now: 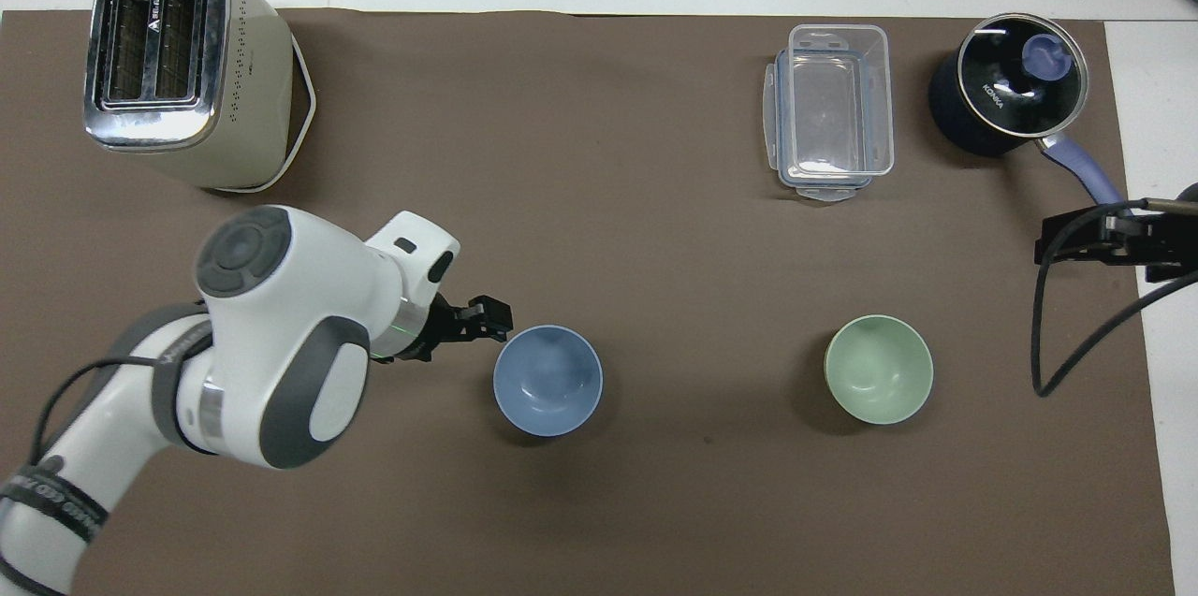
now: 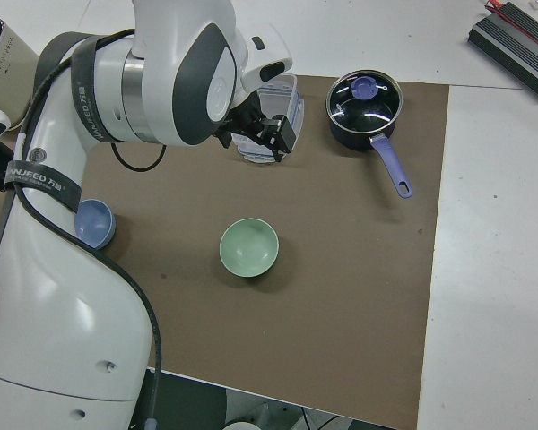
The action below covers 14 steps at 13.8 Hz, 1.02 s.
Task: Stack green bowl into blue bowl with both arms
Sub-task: 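Retract the left gripper while the right gripper reaches the green bowl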
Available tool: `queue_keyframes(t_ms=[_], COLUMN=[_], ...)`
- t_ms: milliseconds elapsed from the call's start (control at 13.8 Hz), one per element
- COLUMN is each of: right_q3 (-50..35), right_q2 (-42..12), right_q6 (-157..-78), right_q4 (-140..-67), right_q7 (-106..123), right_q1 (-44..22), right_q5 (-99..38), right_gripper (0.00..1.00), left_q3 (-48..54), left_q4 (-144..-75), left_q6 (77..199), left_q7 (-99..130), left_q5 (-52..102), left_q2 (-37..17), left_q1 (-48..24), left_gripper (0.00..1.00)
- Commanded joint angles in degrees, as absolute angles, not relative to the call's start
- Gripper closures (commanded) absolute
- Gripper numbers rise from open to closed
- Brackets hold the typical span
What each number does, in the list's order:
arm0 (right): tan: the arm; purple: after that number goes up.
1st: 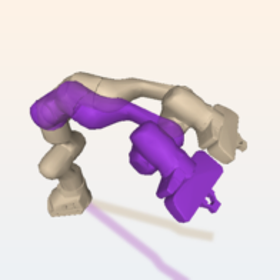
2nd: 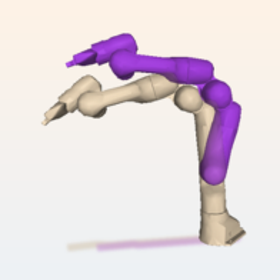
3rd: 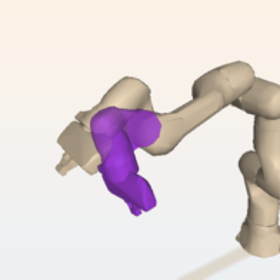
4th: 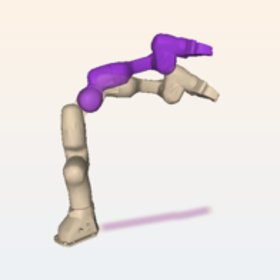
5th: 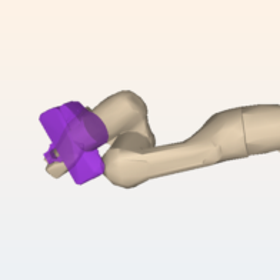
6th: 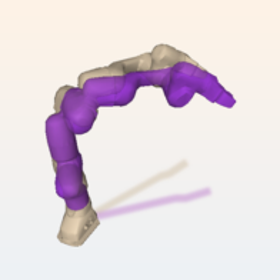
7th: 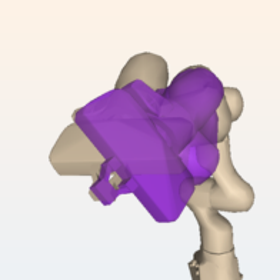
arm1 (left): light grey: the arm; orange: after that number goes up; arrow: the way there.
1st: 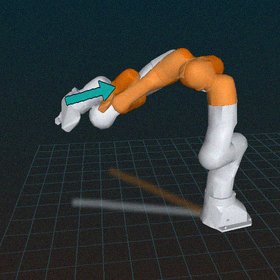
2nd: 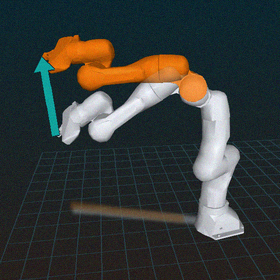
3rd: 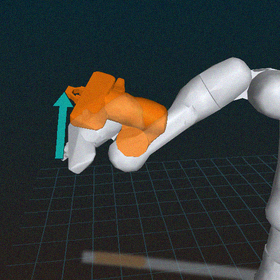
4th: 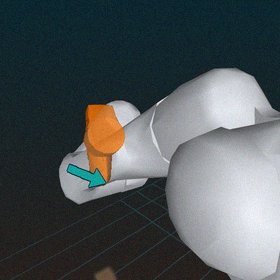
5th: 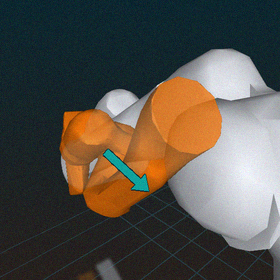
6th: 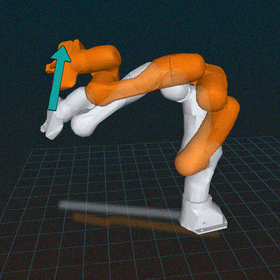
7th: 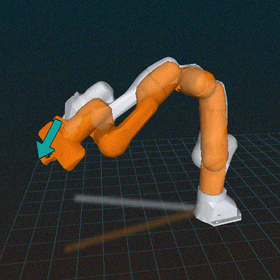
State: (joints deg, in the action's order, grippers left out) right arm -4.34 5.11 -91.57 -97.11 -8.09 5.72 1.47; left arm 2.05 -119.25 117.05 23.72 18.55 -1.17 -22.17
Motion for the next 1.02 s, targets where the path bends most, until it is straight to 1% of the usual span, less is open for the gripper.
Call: queue_keyframes(t_ms=[0, 145, 291, 436, 582, 655, 945], right_q3=[-4.48, -4.48, -4.40, -4.31, -4.13, -4.13, -4.13], right_q2=[7.91, 8.61, 9.40, 9.49, 9.49, 9.49, 9.32], right_q6=[-96.40, -98.51, -102.55, -103.97, -104.93, -106.51, -114.51], right_q4=[-103.87, -108.17, -113.53, -117.23, -119.96, -121.97, -130.50], right_q7=[-3.96, -2.73, 1.12, 6.22, 6.59, 6.68, 6.77], right_q1=[7.64, 7.82, 8.87, 9.31, 9.40, 9.84, 10.02], right_q5=[0.79, 0.70, -2.88, -4.39, -4.48, -4.48, -5.88], right_gripper=[0.00, 0.00, 0.00, 0.00, 0.00, 0.00, 0.00], left_q3=[2.37, 2.37, 2.37, 2.37, 2.29, 2.29, 2.29], left_q4=[-112.26, -107.95, -104.25, -102.66, -102.22, -101.43, -96.34], left_q6=[110.41, 108.55, 107.32, 106.79, 106.53, 105.22, 99.94], left_q7=[19.97, 15.58, 12.23, 6.53, 2.56, 1.50, 1.06], left_q5=[14.17, 13.01, 12.74, 12.74, 12.66, 11.35, 1.69], left_q2=[-1.40, -1.76, -2.63, -3.08, -2.81, -2.81, -2.90], left_q1=[-17.07, -13.03, -8.37, -4.77, -1.95, -0.80, -0.26], left_gripper=[0.00, 0.00, 0.00, 0.00, 0.00, 0.00, 0.00])
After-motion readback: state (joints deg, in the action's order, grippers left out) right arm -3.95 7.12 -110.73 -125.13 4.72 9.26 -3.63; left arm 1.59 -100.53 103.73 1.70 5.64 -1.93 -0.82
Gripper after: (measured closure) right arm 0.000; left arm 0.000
